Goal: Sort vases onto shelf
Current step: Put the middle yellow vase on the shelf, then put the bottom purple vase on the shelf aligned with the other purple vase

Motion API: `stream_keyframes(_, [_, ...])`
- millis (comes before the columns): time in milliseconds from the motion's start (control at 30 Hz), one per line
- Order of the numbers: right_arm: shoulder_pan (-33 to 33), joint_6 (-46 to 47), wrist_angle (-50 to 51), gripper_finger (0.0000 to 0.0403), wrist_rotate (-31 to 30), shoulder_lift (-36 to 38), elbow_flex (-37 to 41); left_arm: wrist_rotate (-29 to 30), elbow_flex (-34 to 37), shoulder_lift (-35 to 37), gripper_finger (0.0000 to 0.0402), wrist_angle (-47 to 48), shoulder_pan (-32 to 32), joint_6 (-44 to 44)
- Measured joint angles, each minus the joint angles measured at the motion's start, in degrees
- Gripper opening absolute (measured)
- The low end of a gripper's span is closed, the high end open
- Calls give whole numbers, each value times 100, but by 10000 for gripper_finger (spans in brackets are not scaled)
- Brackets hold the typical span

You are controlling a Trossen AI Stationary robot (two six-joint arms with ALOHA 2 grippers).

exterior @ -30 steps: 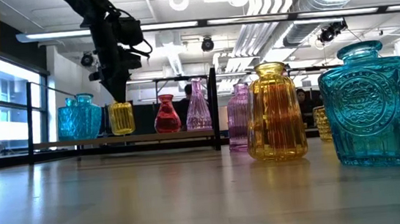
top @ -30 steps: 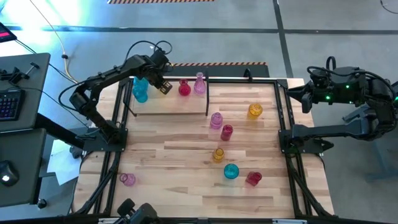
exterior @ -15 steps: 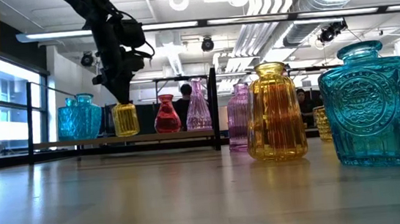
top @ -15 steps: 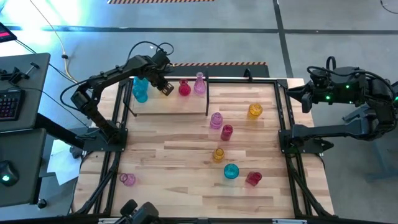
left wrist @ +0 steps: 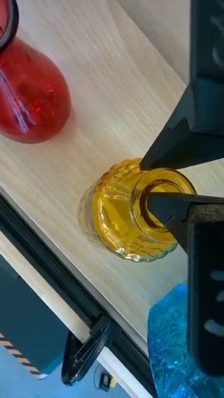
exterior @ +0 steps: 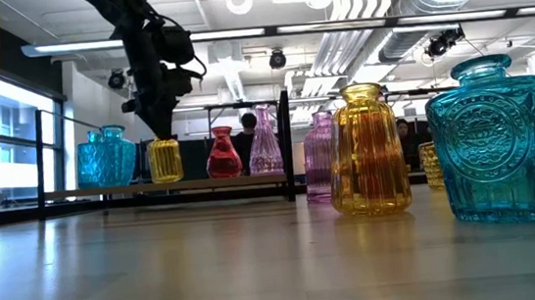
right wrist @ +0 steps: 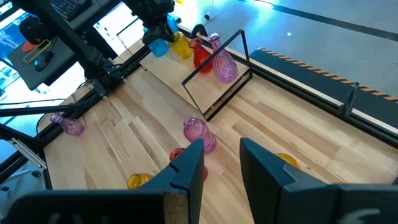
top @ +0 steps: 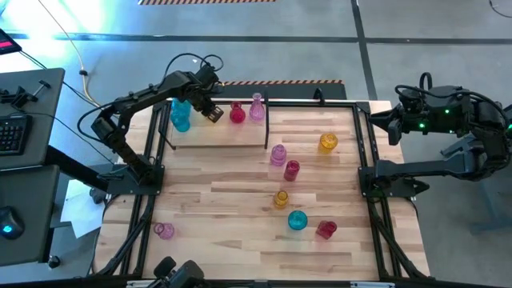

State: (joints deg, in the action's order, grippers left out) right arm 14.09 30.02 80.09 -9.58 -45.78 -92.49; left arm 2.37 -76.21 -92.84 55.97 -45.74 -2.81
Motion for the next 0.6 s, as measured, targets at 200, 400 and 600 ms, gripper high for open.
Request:
stream_keyframes(200, [1,0,0,87,7,0,0,0,-216,-4,60,15,0,2])
stream_keyframes(400, [-1,0,0,87,11,0,0,-23,-358,2,94,111,0,44])
stream_keyframes(600, [-1,-21,0,87,11,0,0,34,-354,2,118,395,0,101])
